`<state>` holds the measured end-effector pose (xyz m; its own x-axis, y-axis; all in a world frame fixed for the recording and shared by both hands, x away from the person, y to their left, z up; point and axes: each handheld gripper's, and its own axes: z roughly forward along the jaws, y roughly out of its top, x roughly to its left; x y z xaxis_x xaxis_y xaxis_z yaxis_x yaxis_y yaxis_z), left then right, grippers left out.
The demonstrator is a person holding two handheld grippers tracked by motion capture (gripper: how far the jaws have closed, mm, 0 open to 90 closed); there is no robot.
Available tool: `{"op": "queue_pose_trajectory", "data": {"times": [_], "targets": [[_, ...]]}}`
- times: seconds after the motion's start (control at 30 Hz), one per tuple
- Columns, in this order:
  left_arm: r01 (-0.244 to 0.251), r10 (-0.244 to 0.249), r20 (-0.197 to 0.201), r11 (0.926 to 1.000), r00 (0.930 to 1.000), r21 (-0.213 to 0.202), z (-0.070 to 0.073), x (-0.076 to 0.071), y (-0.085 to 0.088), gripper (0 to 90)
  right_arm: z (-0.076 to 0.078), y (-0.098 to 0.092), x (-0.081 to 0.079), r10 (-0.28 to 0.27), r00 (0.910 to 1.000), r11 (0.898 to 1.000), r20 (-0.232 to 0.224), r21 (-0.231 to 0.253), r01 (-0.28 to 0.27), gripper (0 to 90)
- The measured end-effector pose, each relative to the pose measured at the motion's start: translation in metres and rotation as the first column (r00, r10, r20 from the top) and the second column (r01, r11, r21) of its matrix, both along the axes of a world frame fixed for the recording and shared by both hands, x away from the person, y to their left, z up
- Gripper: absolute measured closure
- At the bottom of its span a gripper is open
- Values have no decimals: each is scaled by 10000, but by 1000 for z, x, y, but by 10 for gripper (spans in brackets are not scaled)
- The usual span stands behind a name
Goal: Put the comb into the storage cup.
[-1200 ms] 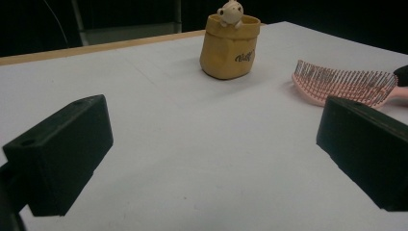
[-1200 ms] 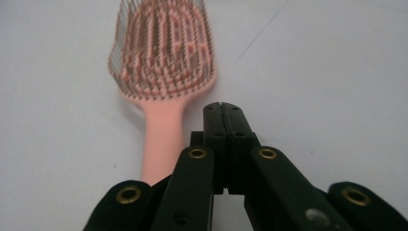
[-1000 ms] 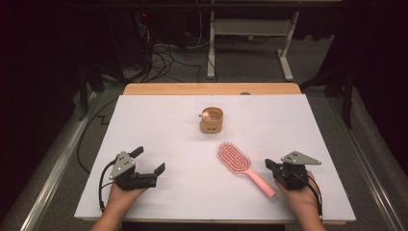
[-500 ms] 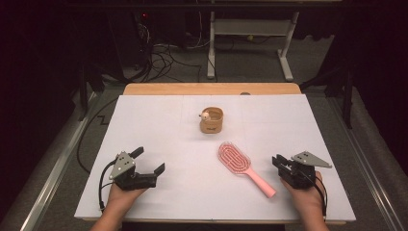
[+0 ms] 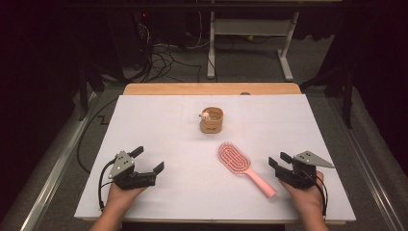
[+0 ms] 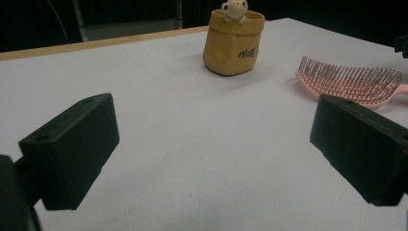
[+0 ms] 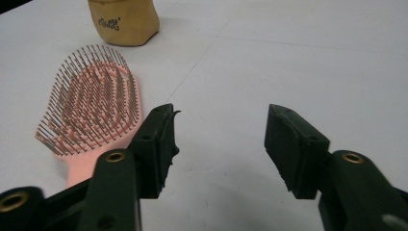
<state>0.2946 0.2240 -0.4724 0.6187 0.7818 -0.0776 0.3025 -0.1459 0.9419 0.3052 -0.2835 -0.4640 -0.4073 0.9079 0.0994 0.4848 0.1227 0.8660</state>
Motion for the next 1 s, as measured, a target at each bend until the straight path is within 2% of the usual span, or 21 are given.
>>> {"op": "queue_pose_trajectory", "data": {"times": [0.03,0.13,0.17,0.2,0.23,0.27,0.4,0.43,0.47,0.53,0.7,1.0], "targets": [[-35,35,3,10000,10000,19,0,0,0,20,1,1,0,-40,9999,9999,126,-127,41,383],[-75,75,36,10000,10000,19,0,0,0,19,1,2,-1,-1,9997,9999,228,-165,4,345],[-61,61,72,10000,10000,36,0,-1,0,15,2,3,-1,-5,9992,9996,388,-293,16,268],[-61,61,72,10000,10000,36,0,-1,0,15,2,3,-1,-5,9992,9996,388,-293,16,268],[-82,82,107,10000,9999,-11,0,-1,0,15,2,4,-2,-44,9991,9994,431,-334,58,230],[-90,90,159,10000,9998,-7,0,-1,0,13,2,4,-2,-41,9988,9994,485,-335,57,184],[-125,126,174,9999,9998,-60,0,-1,0,13,2,4,-2,43,9986,9996,523,-264,-29,145],[-122,124,164,9999,9998,-78,0,-1,1,13,2,4,-1,-36,9986,9996,527,-273,51,81],[-122,124,164,9999,9998,-78,0,-1,1,13,2,4,-1,-36,9986,9996,527,-273,51,81],[-129,130,170,9999,9998,-22,0,-1,0,13,2,3,0,-124,9982,9997,582,-199,136,3],[-69,69,215,10000,9997,24,0,-1,-1,11,4,1,-2,-167,9963,9994,840,-289,192,2],[-143,145,171,9998,9997,-100,1,-1,0,13,5,0,-3,-153,9949,9992,1000,-356,190,2]]}}
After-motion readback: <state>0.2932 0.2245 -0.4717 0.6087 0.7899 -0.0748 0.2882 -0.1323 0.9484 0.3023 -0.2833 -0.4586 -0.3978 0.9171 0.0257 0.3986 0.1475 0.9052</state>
